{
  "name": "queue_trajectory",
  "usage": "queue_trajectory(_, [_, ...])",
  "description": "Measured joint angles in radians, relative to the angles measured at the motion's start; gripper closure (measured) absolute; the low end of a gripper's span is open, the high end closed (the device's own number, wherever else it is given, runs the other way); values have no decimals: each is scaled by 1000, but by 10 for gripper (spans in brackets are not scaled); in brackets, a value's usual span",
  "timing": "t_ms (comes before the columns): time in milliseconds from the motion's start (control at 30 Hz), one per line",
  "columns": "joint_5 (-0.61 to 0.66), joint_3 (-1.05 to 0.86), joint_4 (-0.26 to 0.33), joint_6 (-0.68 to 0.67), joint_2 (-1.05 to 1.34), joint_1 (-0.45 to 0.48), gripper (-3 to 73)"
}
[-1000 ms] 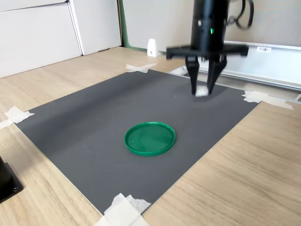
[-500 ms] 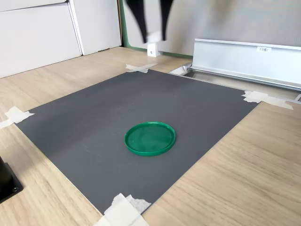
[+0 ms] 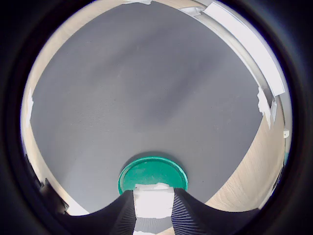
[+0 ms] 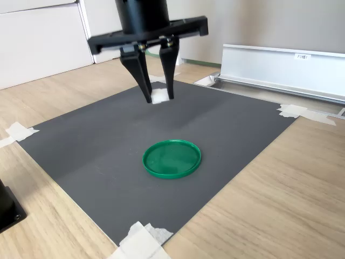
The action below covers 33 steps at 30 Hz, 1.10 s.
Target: Grasp a white terminal and put it on the green lid.
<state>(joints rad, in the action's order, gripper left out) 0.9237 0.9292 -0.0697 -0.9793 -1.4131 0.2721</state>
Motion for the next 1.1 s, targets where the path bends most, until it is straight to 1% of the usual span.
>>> queue_trajectory(167, [-31, -28, -39, 46, -37, 3, 425])
queue_trajectory(267, [-66, -51, -45, 48, -49, 32, 425])
queue_trajectory(433, [-133, -79, -36, -18, -66, 106, 425])
queue_trajectory(633, [-151, -85, 23, -102, -101, 111, 425])
queue_trajectory(733, [-158, -101, 21, -107, -125, 111, 425])
queue_trajectory(933, [-196, -130, -15, -93, -154, 111, 425])
queue_trajectory(1100, [-211, -130, -18, -89, -155, 111, 425])
